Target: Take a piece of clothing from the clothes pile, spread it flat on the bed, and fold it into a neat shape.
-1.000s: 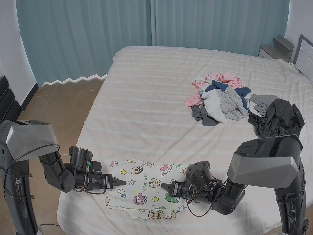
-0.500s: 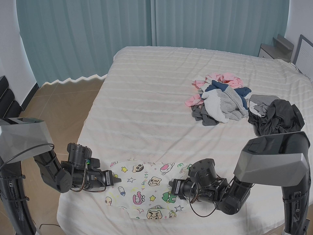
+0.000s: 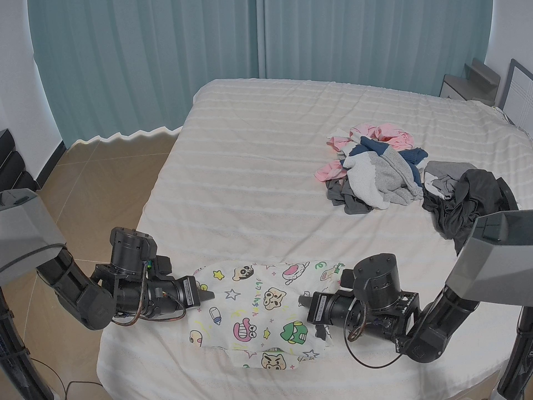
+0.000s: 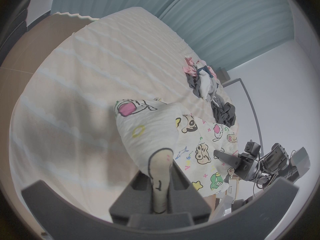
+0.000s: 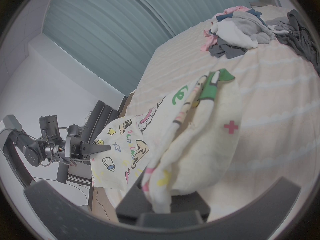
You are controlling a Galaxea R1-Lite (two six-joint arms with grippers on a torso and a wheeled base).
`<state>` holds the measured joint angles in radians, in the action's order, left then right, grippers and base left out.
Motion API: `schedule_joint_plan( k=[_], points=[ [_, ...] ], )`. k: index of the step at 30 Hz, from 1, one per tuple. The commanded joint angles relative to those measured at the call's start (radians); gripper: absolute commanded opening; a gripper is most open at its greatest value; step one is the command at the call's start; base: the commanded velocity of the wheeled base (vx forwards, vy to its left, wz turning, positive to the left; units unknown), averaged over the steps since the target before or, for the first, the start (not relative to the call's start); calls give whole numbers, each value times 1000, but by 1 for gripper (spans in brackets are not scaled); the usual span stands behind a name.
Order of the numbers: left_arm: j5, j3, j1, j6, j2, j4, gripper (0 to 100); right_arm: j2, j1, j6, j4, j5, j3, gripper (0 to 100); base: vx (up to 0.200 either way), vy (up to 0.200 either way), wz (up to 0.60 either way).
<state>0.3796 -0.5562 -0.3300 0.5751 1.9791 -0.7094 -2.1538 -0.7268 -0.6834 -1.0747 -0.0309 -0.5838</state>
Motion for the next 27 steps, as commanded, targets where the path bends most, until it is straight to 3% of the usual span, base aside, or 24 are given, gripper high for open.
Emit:
schedule_joint_plan(
  k=[1, 3, 27],
  points=[
    [-2, 7, -23, 26, -54, 1, 0, 78, 0, -1, 1, 2, 39, 0, 0, 0, 0],
    [-4, 10, -34, 31, -60, 7, 0, 81, 0, -2, -1, 0, 47, 0, 0, 0, 0],
    [-39, 10, -103, 34, -83, 16, 0, 132, 14, -18, -2, 0, 96, 0, 0, -200, 0]
  ],
)
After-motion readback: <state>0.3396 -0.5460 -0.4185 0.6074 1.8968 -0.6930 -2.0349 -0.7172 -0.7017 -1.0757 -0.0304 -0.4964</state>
